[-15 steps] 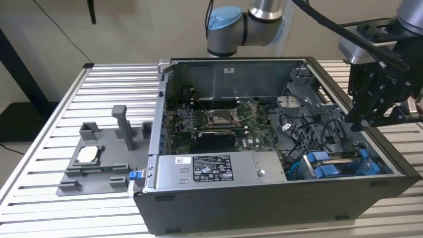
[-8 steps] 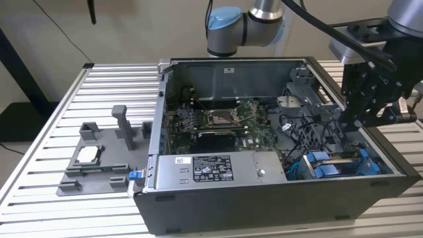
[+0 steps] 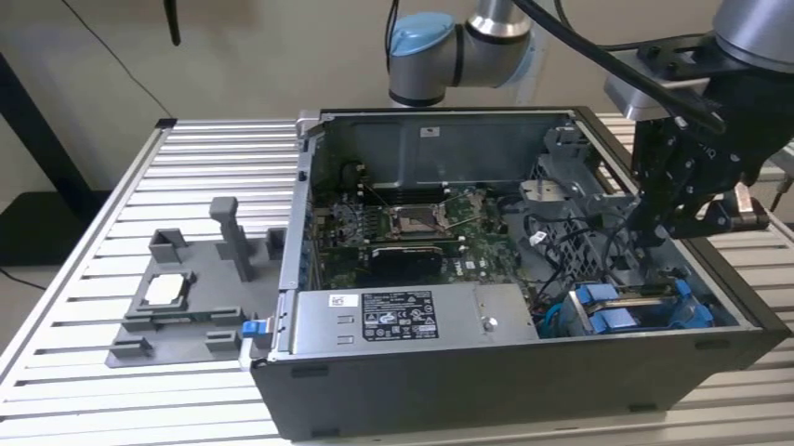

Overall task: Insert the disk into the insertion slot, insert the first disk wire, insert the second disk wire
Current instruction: 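Insert the second disk wire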

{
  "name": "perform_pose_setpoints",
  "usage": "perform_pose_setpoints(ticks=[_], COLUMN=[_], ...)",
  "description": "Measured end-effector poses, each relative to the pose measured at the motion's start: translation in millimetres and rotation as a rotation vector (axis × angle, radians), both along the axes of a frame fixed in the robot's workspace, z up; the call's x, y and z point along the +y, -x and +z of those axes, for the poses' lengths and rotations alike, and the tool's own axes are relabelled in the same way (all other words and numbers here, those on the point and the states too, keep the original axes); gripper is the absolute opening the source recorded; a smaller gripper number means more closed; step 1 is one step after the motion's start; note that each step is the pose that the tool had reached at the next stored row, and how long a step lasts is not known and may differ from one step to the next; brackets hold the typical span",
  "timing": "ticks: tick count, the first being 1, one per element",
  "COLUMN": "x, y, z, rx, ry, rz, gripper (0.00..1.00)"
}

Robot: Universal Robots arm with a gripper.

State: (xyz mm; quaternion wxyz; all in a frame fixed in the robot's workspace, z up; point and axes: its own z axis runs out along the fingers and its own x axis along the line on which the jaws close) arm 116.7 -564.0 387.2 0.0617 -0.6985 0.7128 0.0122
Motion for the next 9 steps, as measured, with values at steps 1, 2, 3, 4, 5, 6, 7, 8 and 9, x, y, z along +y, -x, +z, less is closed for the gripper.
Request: perform_pose_setpoints(ticks=[1,2,3,4,5,6,7,8,9], x=[0.0,0.0,0.0,0.0,0.0,0.1,0.1,0.0,0.0], y=[0.7,1.4,2.0,2.3,3.0,4.7,7.5,10.8,13.4], z=[0.0,0.0,0.0,0.0,0.0,0.1,0.1,0.1,0.1], rx=[0.0000,-0.0001,-0.0001,-0.0001,-0.0002,-0.0004,-0.0011,-0.0020,-0.0027], ry=[-0.0001,-0.0001,-0.0002,-0.0005,-0.0006,-0.0006,-0.0008,-0.0015,-0.0028], rz=[0.000,0.000,0.000,0.000,0.000,0.000,0.000,0.000,0.000], gripper=[0.27,0.27,0.27,0.27,0.27,0.27,0.27,0.27,0.27])
